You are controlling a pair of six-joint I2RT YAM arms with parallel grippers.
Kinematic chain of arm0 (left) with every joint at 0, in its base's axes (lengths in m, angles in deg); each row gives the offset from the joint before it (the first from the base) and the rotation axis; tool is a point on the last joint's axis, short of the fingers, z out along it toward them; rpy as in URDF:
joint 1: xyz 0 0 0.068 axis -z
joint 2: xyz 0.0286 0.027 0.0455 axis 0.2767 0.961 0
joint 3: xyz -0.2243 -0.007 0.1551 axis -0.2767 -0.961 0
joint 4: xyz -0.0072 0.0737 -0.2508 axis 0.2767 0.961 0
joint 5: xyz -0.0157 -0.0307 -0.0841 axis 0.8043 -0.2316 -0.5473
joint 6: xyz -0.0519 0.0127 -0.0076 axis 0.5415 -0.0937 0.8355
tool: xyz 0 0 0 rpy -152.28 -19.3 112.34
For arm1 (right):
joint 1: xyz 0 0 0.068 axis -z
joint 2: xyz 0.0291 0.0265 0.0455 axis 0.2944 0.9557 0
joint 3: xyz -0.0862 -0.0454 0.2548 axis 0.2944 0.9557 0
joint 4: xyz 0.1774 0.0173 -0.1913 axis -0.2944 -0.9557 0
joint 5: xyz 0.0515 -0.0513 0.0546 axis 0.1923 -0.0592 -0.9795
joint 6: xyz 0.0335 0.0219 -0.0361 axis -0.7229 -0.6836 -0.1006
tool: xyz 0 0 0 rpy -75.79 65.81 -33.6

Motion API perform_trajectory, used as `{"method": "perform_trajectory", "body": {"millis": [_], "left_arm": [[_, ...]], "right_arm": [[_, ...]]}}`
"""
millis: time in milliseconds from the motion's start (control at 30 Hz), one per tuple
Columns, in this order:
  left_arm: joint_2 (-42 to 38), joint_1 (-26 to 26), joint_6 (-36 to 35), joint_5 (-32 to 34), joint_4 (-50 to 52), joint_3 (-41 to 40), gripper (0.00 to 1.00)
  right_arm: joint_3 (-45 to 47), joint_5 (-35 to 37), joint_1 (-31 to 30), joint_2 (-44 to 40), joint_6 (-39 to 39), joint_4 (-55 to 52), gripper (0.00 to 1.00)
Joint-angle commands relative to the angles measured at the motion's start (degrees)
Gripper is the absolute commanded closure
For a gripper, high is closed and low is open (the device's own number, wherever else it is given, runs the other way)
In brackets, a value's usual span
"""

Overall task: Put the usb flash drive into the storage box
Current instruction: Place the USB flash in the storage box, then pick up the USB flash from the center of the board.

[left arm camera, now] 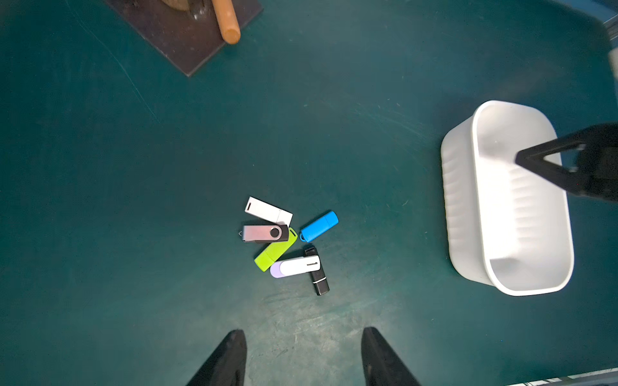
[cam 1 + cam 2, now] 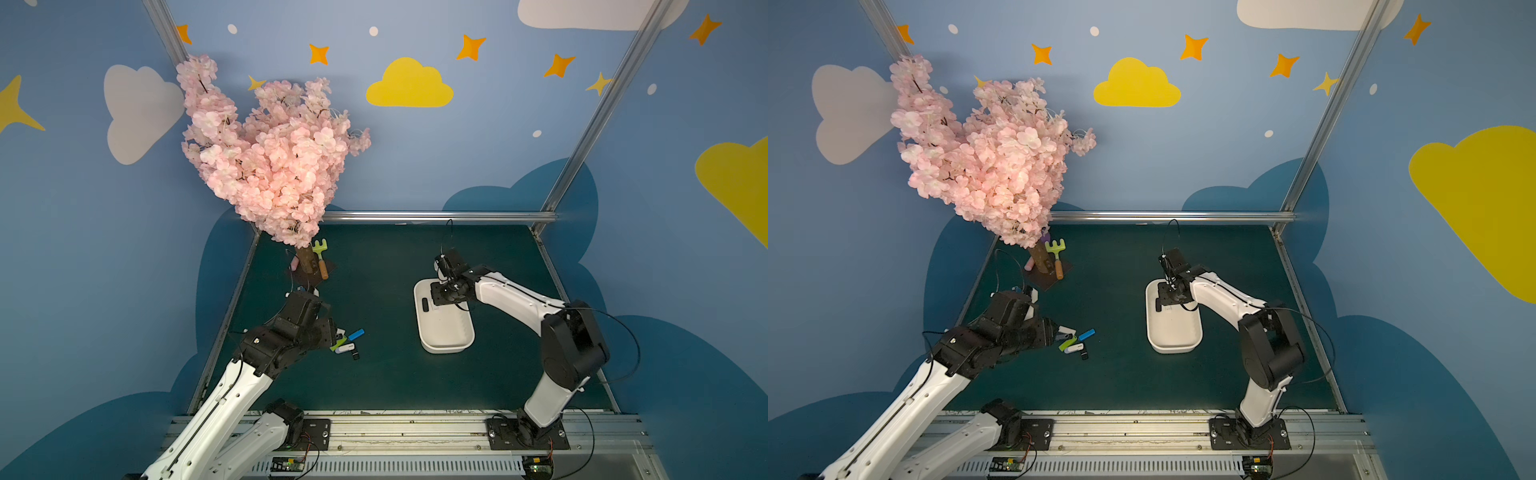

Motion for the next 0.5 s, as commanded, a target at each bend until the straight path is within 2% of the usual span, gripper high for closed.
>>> {"method": "perform_trajectory", "body": {"millis": [0,200,400,467], "left_arm": [[3.2,2.1,2.7,-6.4,-4.6,-3.5,0.48],[14.6,11.7,8.6,-3.1,-12.3,-7.7,0.53],[24.6,10.9,8.8,2.9,-9.5,-3.4,0.53],[26.6,8.7,8.1,1.7,-11.8,-4.2,0.53]], "right_arm": [[6.5,-2.1,0.0,-7.7,-0.5,6.8,0.63],[14.4,1.1,-0.3,-16.9,-1.3,11.9,0.62],[14.9,1.1,-0.3,-17.5,-1.4,11.9,0.61],[14.6,0.9,-0.3,-17.0,-1.5,11.5,0.62]]}}
